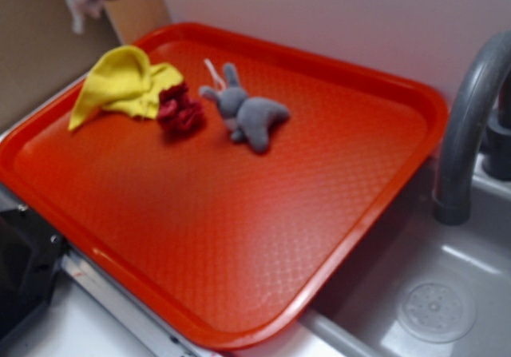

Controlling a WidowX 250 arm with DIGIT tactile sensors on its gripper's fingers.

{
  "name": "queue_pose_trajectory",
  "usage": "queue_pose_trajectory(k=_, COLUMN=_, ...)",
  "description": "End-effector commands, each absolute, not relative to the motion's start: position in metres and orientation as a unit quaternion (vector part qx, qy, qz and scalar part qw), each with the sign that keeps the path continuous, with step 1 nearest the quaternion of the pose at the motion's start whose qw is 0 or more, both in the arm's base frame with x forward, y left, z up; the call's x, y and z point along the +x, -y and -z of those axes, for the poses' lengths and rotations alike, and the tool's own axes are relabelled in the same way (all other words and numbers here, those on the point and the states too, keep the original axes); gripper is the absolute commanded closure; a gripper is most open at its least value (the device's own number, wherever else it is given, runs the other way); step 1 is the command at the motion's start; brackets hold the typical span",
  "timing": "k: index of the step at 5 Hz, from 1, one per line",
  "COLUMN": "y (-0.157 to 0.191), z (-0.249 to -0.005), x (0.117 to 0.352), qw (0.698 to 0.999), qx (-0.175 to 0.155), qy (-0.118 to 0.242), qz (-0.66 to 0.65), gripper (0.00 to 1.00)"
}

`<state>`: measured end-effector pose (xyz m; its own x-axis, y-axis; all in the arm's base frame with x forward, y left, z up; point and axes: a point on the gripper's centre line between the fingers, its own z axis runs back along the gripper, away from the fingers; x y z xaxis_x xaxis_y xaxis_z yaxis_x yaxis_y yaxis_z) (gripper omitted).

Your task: Grab the white paper.

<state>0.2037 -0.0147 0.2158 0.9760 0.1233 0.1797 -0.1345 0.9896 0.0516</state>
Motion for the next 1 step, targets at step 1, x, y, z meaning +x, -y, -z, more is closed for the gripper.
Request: queue_pose_trajectory(k=1, y=0.0139, z=-0.2204, x=0.2017, qw=0.995, qx=-0.002, qy=0.084, qz=-0.059, gripper=1.00)
